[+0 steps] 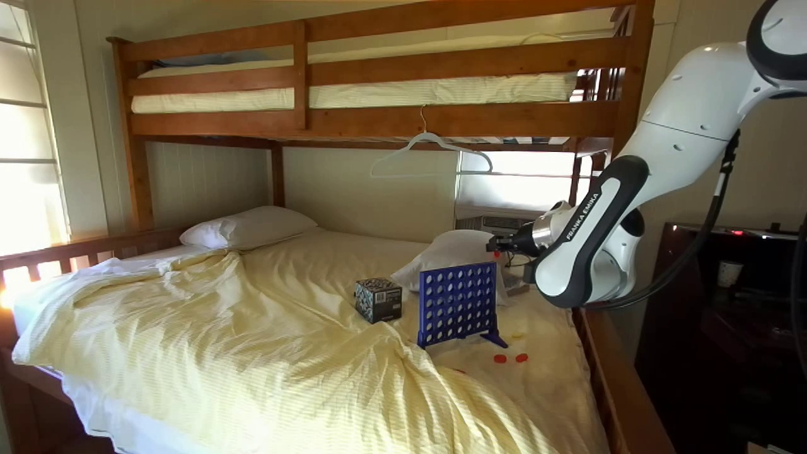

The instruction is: Put one orange chip in the blue game board.

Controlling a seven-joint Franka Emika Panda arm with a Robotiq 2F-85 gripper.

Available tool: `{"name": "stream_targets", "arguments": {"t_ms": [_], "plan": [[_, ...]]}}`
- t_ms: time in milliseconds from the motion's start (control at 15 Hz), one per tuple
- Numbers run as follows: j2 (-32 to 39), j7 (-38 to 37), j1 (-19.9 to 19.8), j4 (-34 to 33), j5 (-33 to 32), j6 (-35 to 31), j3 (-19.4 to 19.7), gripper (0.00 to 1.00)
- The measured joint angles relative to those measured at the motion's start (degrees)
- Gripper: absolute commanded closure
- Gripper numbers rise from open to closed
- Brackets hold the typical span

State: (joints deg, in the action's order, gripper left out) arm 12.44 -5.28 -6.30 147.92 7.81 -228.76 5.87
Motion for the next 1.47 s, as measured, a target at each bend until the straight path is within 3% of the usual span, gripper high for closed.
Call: {"name": "stream_targets", "arguments": {"t_ms": [1000,1467], "plan": [[4.11,0.04,0.11,-6.97,-1.77,3.02,-0.44,0.91],[6.15,0.36,1.93,-9.49,4.52,3.01,-0.45,0.91]]}}
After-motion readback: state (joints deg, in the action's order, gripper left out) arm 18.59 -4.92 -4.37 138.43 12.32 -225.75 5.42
